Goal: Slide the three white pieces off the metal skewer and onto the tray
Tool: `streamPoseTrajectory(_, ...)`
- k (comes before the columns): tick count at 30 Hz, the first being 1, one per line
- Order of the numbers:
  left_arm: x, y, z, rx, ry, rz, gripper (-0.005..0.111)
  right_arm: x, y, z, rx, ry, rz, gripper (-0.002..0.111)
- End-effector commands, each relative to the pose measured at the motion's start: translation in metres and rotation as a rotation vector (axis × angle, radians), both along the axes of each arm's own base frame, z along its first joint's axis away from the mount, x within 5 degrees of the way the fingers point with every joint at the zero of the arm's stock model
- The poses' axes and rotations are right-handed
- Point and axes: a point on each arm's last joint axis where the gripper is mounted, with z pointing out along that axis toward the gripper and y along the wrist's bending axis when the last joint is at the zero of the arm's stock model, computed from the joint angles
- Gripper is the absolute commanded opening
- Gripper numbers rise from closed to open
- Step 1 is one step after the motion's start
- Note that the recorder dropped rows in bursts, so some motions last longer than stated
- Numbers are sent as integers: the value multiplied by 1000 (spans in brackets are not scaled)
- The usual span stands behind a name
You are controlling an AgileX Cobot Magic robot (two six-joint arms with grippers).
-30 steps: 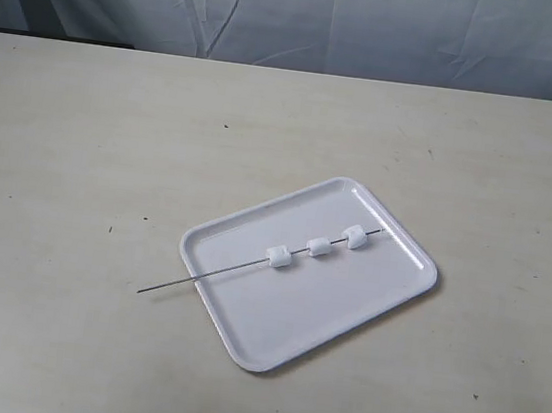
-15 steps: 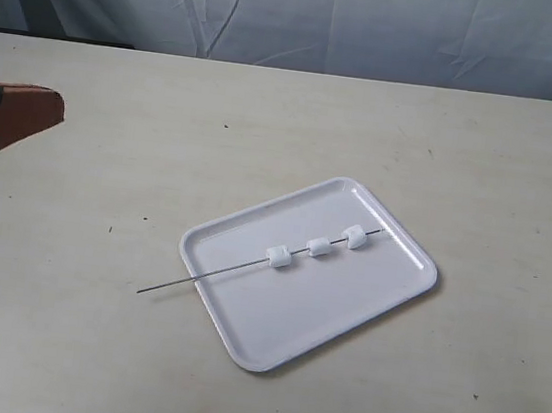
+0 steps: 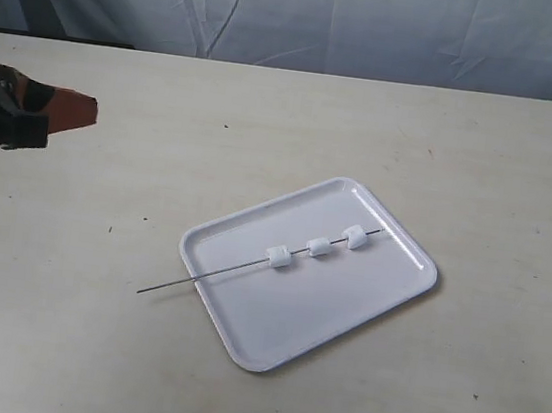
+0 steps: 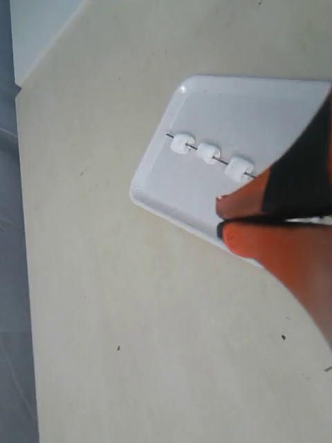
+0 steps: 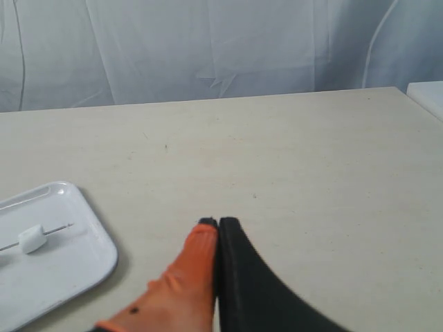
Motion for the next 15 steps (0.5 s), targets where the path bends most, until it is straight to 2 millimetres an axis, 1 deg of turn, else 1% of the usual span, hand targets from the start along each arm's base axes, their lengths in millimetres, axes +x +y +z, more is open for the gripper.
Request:
streamPoseTrajectory(1,15,-1,-14,-10,73,-2,0,0,0,0,-2,-10,5,-1)
streamPoseTrajectory(2,17,-1,-18,-11,95,-3,0,0,0,2,-24,-28,4,-1)
streamPoseTrajectory(4,22,0,-27,-11,130,-1,0,2,0,11,-25,-127,3,-1)
streamPoseTrajectory(5,23,-1,-29,-10,141,-2,0,2,0,15,21,-179,1,-1)
streamPoseTrajectory(8,28,-8,-37,-5,172,-35,0,2,-1,30,262,-343,-20,-1)
streamPoseTrajectory(9,29,-13,-40,1,179,-57,0,1,-2,34,318,-388,-30,-1)
streamPoseTrajectory(10,29,-21,-43,14,181,-94,0,1,-3,36,358,-414,-38,-1)
streamPoseTrajectory(12,30,-34,-47,35,192,-130,0,0,-3,38,368,-428,-41,-1)
streamPoseTrajectory(13,30,-45,-50,51,192,-159,0,0,-3,37,368,-422,-40,-1)
streamPoseTrajectory(15,31,-57,-52,82,185,-179,0,1,-2,35,369,-399,-37,-1)
